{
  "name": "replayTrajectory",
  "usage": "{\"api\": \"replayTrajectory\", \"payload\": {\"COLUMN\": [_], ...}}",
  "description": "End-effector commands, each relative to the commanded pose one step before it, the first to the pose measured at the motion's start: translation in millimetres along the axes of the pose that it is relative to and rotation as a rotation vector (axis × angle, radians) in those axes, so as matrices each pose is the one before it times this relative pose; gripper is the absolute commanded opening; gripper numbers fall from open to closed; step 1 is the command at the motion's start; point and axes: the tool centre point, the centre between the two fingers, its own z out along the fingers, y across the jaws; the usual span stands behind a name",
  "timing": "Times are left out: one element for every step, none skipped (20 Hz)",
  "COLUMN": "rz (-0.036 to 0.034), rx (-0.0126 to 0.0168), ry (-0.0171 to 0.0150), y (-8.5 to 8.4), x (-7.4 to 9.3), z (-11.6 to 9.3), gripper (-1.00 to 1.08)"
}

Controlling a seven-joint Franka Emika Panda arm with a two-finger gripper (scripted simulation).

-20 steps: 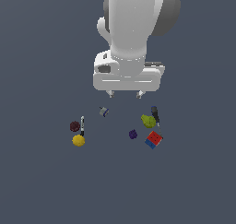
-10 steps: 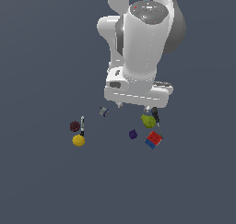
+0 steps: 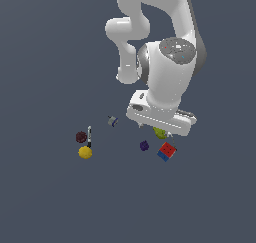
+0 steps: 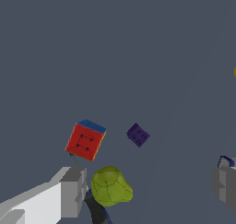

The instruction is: Pick up a designated object from a clutter of objects.

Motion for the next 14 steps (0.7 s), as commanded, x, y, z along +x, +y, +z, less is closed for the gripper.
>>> {"api": "replayTrajectory", "payload": {"rz": [0.04921,0.01912,0.01911,0.01911,0.01911,0.01910,0.01909,0.01910,0.01907,0.01907,0.01883,0.01790,0.01694,0.01597], "rx": [0.00016,0.00001,0.00001,0.00001,0.00001,0.00001,0.00002,0.00002,0.00002,0.00003,0.00003,0.00003,0.00003,0.00003], "ry": [0.00082,0.00020,0.00021,0.00021,0.00021,0.00021,0.00022,0.00022,0.00022,0.00023,0.00023,0.00022,0.00021,0.00020], "y": [-10.39,-4.01,-3.98,-3.93,-3.87,-3.82,-3.76,-3.68,-3.61,-3.53,-3.40,-3.16,-2.90,-2.66], "x": [-0.39,-0.54,-0.70,-0.85,-1.00,-1.16,-1.31,-1.45,-1.61,-1.74,-1.86,-1.90,-1.90,-1.89], "z": [13.74,5.50,5.53,5.56,5.59,5.62,5.65,5.68,5.71,5.73,5.69,5.43,5.16,4.88], "gripper": [1.00,1.00,1.00,1.00,1.00,1.00,1.00,1.00,1.00,1.00,1.00,1.00,1.00,1.00]}}
